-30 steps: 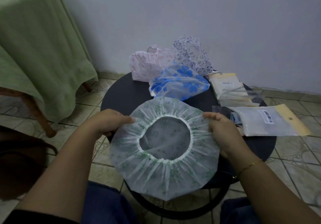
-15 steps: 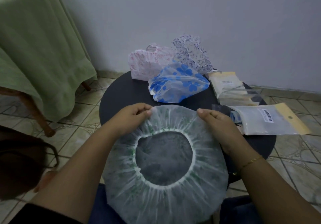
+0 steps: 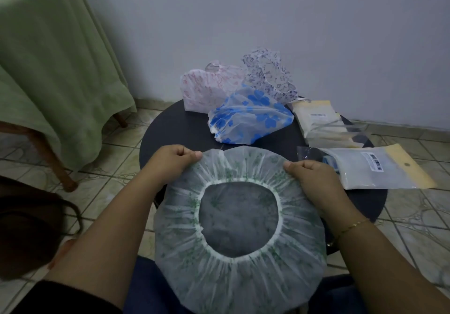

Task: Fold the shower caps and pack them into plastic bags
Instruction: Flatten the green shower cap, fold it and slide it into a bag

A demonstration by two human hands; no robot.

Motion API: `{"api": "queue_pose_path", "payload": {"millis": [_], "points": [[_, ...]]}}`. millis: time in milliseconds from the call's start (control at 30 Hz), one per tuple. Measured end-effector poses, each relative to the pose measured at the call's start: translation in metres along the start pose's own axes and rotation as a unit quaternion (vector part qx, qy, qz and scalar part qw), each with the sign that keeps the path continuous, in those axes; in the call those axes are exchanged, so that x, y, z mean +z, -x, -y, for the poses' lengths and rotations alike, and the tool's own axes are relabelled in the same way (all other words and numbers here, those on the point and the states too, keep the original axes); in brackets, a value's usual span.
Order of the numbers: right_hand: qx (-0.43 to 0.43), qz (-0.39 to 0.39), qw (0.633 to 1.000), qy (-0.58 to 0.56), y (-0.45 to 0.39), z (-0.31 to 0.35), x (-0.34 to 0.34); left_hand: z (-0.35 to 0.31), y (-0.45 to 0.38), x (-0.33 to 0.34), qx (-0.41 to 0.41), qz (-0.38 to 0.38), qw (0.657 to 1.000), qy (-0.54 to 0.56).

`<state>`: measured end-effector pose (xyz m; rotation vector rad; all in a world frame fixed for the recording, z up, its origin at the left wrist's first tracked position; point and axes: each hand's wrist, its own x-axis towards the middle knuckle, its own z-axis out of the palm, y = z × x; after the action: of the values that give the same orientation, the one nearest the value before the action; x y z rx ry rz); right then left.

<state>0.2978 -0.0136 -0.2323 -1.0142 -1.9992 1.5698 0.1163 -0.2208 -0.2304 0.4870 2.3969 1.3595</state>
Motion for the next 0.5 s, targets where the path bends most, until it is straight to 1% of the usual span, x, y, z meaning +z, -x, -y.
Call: {"api": "queue_pose_path", "payload": {"millis": [100, 333, 400, 500], "points": [[0.022, -0.025, 0.999, -0.024, -0.004, -0.002, 0.000, 0.003, -0.006, -0.003, -0.011, -0.056, 0.998, 0.008], [0.038, -0.049, 0.998, -0.024, -0.005, -0.004, 0.002, 0.002, -0.004, 0.002, 0.017, -0.097, 0.995, 0.009], [0.041, -0.052, 0.998, -0.022, -0.006, -0.004, -0.001, 0.002, -0.006, -0.004, 0.002, -0.096, 0.995, -0.014], [0.054, -0.032, 0.998, -0.017, -0.006, -0.002, -0.005, 0.005, -0.010, -0.017, -0.063, -0.050, 0.991, -0.107]]}}
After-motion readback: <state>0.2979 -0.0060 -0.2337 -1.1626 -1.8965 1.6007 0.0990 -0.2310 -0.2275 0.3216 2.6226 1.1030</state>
